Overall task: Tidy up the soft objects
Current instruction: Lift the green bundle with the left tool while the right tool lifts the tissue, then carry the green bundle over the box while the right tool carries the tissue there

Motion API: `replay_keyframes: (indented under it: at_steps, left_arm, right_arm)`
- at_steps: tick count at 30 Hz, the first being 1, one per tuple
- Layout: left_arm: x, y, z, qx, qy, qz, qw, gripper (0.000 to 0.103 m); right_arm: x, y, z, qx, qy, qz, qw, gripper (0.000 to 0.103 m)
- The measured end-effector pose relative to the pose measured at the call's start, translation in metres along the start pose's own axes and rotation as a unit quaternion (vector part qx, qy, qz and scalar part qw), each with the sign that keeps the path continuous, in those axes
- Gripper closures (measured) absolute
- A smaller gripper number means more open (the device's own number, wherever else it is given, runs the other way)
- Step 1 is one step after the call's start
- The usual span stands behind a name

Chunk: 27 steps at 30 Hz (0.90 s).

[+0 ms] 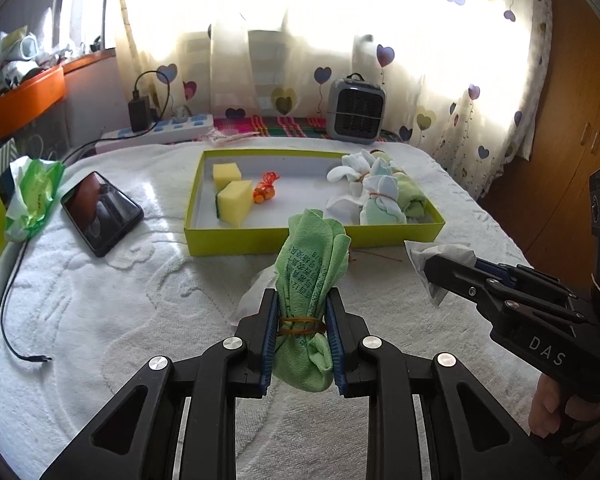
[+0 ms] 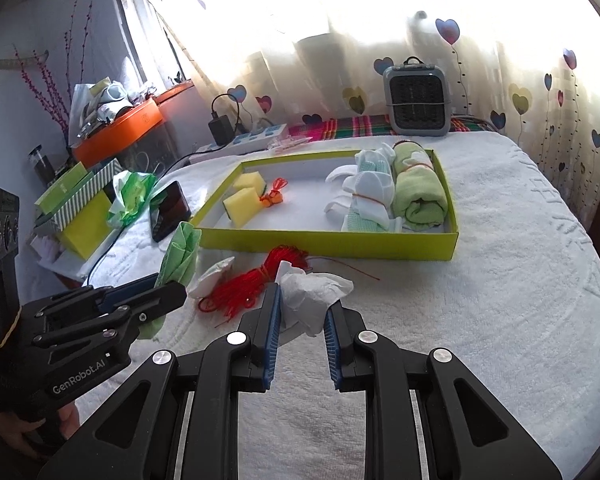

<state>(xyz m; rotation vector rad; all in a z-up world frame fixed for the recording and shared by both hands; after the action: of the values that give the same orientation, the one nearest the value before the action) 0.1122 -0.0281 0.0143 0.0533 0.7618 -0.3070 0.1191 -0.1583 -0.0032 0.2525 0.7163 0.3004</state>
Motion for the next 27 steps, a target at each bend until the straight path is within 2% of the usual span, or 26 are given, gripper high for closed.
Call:
replay_keyframes:
  at_steps: [17,27]
  left_arm:
    - [0.010,0.012,0.049,-0.002,-0.021,-0.015,0.9997,0.081]
    - [0.037,0.023,0.074,-0.009,-0.018,-0.021,0.9996,0.081]
  right_arm:
    - [0.021,-0.008,0.062,-0.013,-0.013,-0.004,1.000,0.082]
    - [0.065,-0.011,0.092,-0.022,0.016,0.004,1.000,0.082]
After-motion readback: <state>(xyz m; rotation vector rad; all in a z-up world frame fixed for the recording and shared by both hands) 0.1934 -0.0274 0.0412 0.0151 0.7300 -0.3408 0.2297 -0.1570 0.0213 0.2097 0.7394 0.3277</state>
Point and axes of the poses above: each gripper's, at about its wrist camera, not at the fingertips, and x roughly the way its jaws point, y to its left, z to its top, the point moved 8 cm from there along x, roughly the way its jaws point, and after that the axes turned 5 degrees about x, right-handed, at the moved point
